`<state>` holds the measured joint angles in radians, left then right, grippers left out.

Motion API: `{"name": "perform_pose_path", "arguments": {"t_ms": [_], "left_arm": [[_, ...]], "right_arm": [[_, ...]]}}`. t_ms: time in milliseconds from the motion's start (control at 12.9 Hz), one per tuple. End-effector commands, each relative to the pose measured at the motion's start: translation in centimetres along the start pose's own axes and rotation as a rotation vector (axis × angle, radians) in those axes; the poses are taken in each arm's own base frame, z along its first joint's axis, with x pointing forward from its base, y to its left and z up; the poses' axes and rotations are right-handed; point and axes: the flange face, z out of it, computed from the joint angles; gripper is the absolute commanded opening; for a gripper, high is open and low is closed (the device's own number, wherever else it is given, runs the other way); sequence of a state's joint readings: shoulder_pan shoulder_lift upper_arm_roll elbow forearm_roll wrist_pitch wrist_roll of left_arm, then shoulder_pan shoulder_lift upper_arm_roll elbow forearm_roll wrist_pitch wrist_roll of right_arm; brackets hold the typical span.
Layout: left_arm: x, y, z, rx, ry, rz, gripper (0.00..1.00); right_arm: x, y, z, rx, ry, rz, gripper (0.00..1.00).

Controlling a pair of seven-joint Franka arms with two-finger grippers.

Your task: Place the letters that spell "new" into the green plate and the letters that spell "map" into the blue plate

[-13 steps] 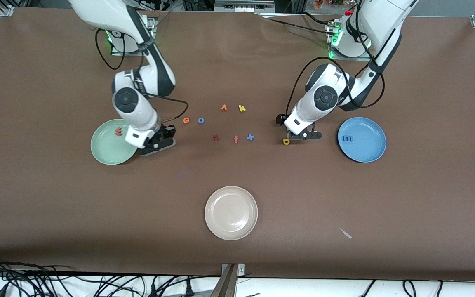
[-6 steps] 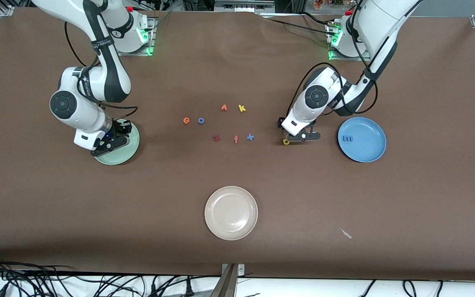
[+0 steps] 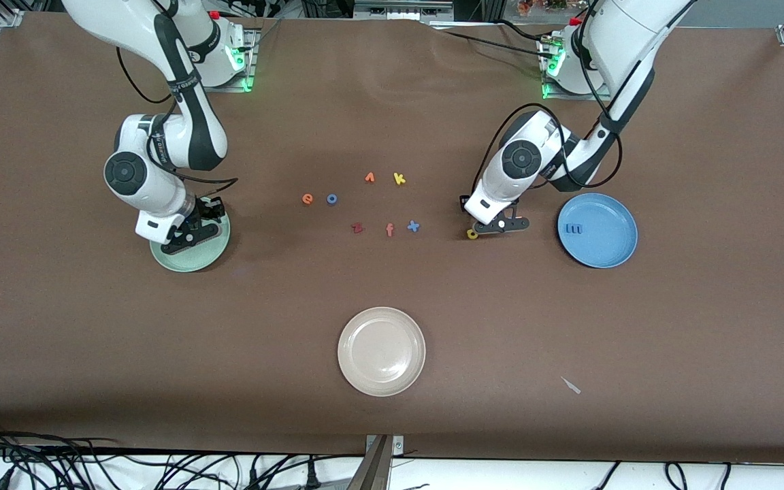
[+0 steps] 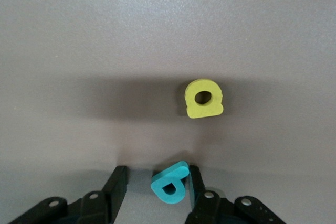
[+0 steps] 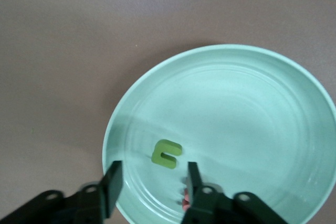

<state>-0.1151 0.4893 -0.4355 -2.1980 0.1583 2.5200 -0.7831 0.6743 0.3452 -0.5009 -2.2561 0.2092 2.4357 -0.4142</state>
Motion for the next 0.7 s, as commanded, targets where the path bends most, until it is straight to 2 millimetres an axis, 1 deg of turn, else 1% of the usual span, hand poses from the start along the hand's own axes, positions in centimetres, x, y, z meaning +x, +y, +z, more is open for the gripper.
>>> {"name": "perform_pose_path", "arguments": {"t_ms": [0, 78, 233, 311, 389, 466, 622], "left_arm": [[0.0, 0.4, -0.5, 0.012, 0.02, -0.008, 0.53], [-0.1, 0.4, -0.6, 0.013, 0.021, -0.009, 0.53], [-0.4, 0.8, -0.9, 0.013, 0.024, -0.022, 0.53], [-0.7, 1.2, -0.8, 0.016, 0.022, -0.022, 0.53], [-1.0, 1.5, -0.9, 0.021, 0.023, -0.02, 0.53], [-1.1, 1.6, -1.0, 0.021, 0.024, -0.022, 0.53], [-1.2, 1.6, -0.9, 0.022, 0.022, -0.022, 0.52]], "right_arm": [[0.0, -1.7, -1.9, 0.048, 0.013, 0.015, 1.0], [-0.1, -2.2, -2.7, 0.062, 0.011, 0.061, 1.0], [0.4, -5.8, -3.1, 0.084, -0.007, 0.176, 1.0], [0.5, -6.9, -3.0, 0.085, -0.013, 0.235, 1.0], [0.8, -8.7, -3.2, 0.09, -0.013, 0.264, 1.0], [0.9, -10.5, -2.8, 0.091, -0.017, 0.307, 1.0], [1.3, -14.9, -2.4, 0.095, -0.004, 0.403, 1.0]]}}
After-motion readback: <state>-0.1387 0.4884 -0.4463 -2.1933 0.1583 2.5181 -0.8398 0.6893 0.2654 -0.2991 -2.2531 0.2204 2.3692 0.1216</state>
